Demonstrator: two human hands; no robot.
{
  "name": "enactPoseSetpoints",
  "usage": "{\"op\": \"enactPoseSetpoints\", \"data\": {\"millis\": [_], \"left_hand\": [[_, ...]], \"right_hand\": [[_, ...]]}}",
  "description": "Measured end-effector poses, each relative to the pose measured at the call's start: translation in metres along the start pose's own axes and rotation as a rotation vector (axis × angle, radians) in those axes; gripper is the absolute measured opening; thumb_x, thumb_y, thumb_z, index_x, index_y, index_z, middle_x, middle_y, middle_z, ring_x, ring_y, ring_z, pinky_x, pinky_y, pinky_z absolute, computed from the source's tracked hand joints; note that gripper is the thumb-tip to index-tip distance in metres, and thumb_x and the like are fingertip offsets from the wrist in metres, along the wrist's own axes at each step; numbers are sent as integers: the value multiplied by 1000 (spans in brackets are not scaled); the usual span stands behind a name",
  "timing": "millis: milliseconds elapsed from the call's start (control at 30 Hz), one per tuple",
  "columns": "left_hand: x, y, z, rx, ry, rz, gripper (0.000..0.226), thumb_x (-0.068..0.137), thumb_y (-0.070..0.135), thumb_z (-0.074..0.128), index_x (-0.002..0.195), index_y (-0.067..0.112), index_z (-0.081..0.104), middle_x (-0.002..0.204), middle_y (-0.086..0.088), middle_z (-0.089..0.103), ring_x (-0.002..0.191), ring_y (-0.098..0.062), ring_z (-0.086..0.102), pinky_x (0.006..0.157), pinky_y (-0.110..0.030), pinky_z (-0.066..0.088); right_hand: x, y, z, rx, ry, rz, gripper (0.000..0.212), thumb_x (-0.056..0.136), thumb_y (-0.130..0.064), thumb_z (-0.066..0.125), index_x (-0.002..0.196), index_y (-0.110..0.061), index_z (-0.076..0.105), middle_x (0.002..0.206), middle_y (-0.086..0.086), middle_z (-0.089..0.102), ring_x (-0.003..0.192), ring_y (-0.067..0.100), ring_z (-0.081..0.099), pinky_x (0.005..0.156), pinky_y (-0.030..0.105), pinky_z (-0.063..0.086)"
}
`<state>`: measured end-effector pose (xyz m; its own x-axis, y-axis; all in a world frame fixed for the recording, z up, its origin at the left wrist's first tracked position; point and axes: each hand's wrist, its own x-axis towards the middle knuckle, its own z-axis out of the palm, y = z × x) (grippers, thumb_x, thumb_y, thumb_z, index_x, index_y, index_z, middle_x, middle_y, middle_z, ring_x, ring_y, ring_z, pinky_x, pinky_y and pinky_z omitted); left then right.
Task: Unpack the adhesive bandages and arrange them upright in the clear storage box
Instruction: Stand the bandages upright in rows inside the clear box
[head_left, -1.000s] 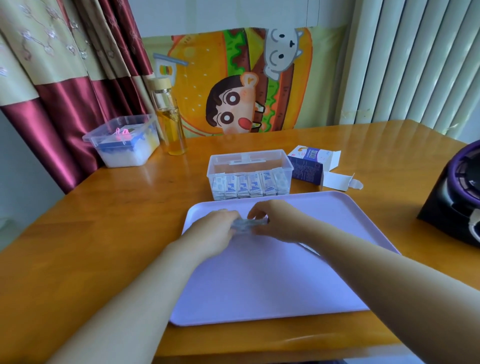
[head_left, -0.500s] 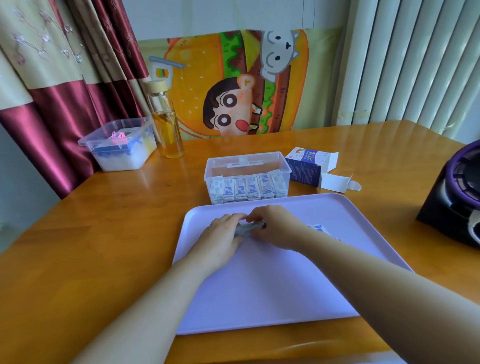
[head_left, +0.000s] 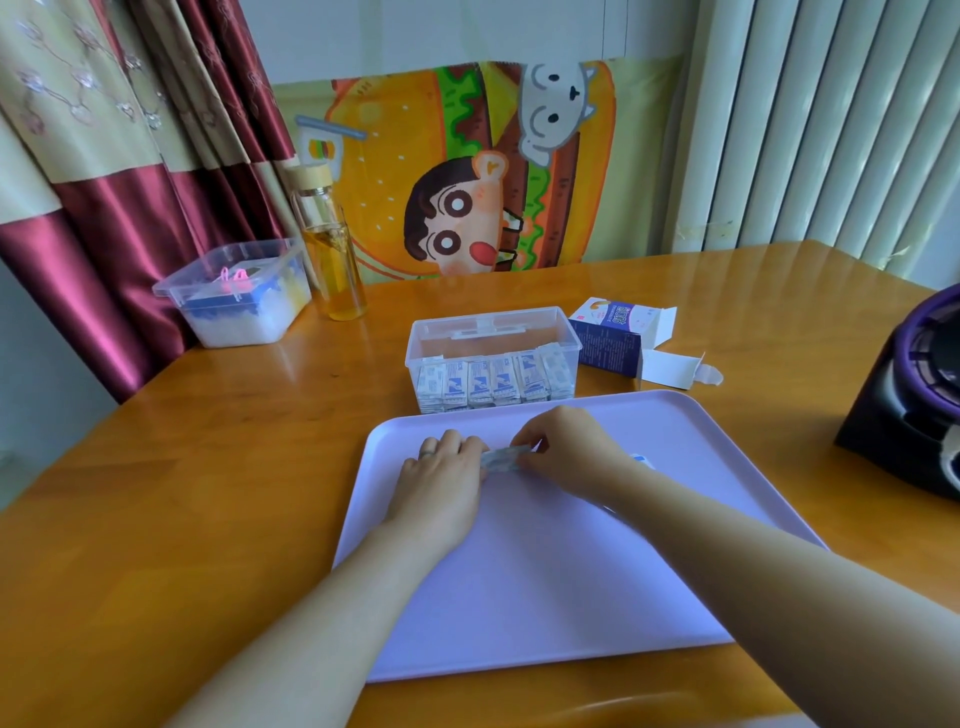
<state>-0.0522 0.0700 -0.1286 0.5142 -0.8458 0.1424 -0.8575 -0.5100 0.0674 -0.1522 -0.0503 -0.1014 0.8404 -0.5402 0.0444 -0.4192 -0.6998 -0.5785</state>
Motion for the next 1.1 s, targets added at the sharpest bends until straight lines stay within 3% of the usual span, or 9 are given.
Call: {"op": "enactPoseSetpoints", "data": {"millis": [133,233,367,467,600,767,867,1000,1100], "left_hand": [[2,1,-3,-41,2,-61,26,100,25,38,125,20,43,121,-4,45,113,-26,42,80,-33,37],[2,-6,-3,-257,23,-105,26,97,22,47,123,21,50,119,-3,48,112,-24,46,90,-33,41],[1,-11,-1,-520,82,-129,26,93,12,55,118,17,57,117,0,52,102,-11,49,81,-12,31],[2,-10,0,-599,105,-132,28,91,7,56,117,17,58,119,2,54,99,-3,46,79,-5,26],[4,-6,2,-606,98,-125,31,91,6,55,120,18,57,123,1,54,112,-10,49,85,-7,27],[4,-3,5,-554,90,-113,36,93,5,52,126,19,53,129,-2,47,124,-15,41,95,-13,26],[3,0,7,-539,83,-96,39,94,2,47,129,18,50,132,-2,44,129,-16,35,100,-16,24],[3,3,10,-473,76,-90,40,96,1,39,131,18,48,129,-4,42,128,-19,30,98,-16,22],[2,4,12,-431,59,-71,41,95,-1,36,129,19,48,125,-4,42,123,-21,30,93,-16,23]], "right_hand": [[-1,-4,1,6,-14,-23,23,84,-6,57,100,-13,73,92,6,69,77,13,52,67,21,39],[0,-3,2,-7,-5,-25,25,84,-3,55,101,-10,72,98,9,69,78,14,51,68,21,39],[1,-3,1,-31,4,-2,29,87,-8,58,113,-13,67,109,6,67,92,18,58,76,18,40],[0,-5,1,-27,9,-11,32,88,-6,55,118,-12,65,113,6,67,103,18,60,80,17,40],[-1,-7,1,-37,10,-25,33,89,-5,52,120,-11,64,116,6,66,106,19,59,85,20,41],[-2,-5,1,-34,17,-10,32,88,-5,53,117,-13,65,110,6,66,86,14,53,73,18,36],[-1,-5,2,-34,4,-14,33,88,-5,54,118,-13,64,114,4,66,100,18,58,79,18,40],[1,-4,2,-40,23,-1,27,86,-7,57,110,-13,67,108,5,68,98,19,60,82,24,46],[1,-1,2,-40,26,-3,19,83,-8,59,99,-13,70,99,5,69,90,19,60,75,26,47]]}}
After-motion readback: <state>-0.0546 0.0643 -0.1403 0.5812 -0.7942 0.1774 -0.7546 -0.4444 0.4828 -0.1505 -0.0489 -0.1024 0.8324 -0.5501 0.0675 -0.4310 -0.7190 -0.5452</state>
